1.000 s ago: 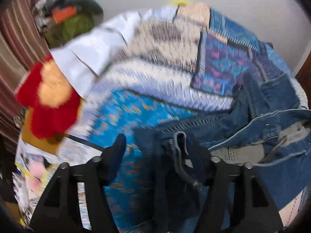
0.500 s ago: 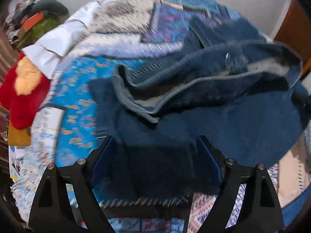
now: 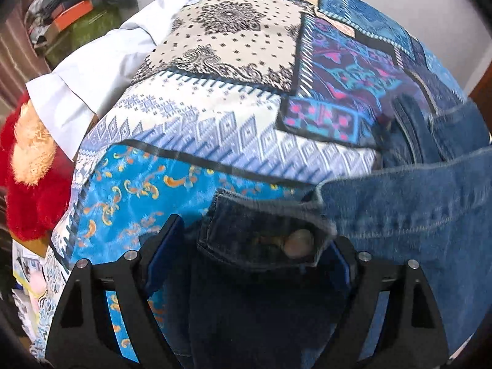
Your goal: Fold large clothes
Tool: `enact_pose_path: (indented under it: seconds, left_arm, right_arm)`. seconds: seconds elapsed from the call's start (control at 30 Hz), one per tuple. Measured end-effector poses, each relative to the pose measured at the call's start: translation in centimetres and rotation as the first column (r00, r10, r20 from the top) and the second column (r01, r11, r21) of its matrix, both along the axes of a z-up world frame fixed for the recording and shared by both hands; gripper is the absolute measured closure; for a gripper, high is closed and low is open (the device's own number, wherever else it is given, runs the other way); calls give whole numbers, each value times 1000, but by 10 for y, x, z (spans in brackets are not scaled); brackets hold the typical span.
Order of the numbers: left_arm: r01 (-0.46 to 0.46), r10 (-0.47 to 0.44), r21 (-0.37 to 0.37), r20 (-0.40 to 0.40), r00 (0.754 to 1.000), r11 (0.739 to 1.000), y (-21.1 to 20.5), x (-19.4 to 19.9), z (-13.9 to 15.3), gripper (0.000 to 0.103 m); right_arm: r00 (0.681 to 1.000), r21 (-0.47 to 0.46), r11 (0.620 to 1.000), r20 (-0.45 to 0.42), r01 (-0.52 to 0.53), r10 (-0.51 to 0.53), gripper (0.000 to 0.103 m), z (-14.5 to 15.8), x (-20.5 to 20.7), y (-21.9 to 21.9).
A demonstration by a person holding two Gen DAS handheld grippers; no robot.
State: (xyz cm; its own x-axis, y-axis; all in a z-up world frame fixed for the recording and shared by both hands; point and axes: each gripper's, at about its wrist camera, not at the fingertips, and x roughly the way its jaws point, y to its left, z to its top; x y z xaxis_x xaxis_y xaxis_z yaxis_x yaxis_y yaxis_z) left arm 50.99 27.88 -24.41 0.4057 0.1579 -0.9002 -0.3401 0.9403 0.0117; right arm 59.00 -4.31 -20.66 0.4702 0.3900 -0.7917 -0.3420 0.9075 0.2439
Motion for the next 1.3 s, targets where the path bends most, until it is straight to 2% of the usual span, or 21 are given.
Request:
enact_pose_path:
  seconds: [0.1,0.17,0.23,0.37,0.43,0.5,0.63,0.7,0.77,0.83,0.87,0.9,0.93,0.97,1.0,1.07,1.13,1.3]
  left_arm:
    - [-43,41,48,40,998,998,10,-4,18,16]
    - [-58,55,56,65,996,997,18,-11,35,15]
    - [-62,55,84,82,995,995,22,-18,51,15]
    - [-85,59,218,121,991,972,21,-33,85,15]
    - [-66,39,223,124,992,973,17,-40,92,14]
    - [-10,-12,188,115,993,982,7,-52,93,13]
    - [83,-98,152,95,991,985,-21,-77,77,3]
    - [117,-128,156,66,990,981,-35,-90,59,3]
    - [154,-156,199,-9,988,968,-45,-100,29,3]
    - [142,-127,223,-78,989,964,-46,-108,3,3]
    - [124,-104,220,-102,989,968,-42,-111,-10,2]
    - [105,-84,204,-110,990,973,-39,-113,-17,2]
    - [60,-46,158,-94,995,986,-32,-119,-26,1]
    - [47,-40,166,-44,998,985,-33,-125,-25,1]
    - [57,-52,195,-29,998,979,-37,-128,-25,1]
    - [66,-61,234,-29,998,970,-43,-130,-26,0]
    - [57,-54,226,-18,998,973,-42,-133,-25,0]
    - [67,-67,231,-7,998,971,-36,-141,-21,0]
  right_arm:
    - [996,127,988,-31,88,-84,89,7,9,-22]
    - [992,110,986,-25,126,-124,89,12,7,-30]
    - [990,50,989,10,138,-138,89,21,0,-35]
    - [995,16,998,81,56,-57,89,45,-33,-33]
    - [994,-10,1000,108,10,-9,89,54,-50,-24]
    - [991,-32,999,129,-29,32,89,59,-67,-13]
    - [982,-79,989,138,-122,132,89,54,-104,18]
    - [976,-140,977,124,-162,180,89,41,-115,36]
    - [971,-241,952,97,-190,218,89,20,-123,54]
    - [970,-337,920,71,-198,235,89,-2,-128,64]
    - [969,-403,894,55,-198,240,89,-17,-129,67]
    - [965,-427,880,62,-206,256,89,-27,-131,67]
    - [959,-431,877,80,-211,270,89,-30,-133,65]
    - [952,-426,878,108,-216,287,89,-31,-137,62]
    - [949,-432,876,121,-213,290,89,-31,-140,58]
    - [951,-452,871,129,-195,280,89,-31,-142,52]
    - [951,-454,870,128,-195,280,89,-30,-144,45]
    - [946,-583,807,199,-95,255,89,-26,-149,24]
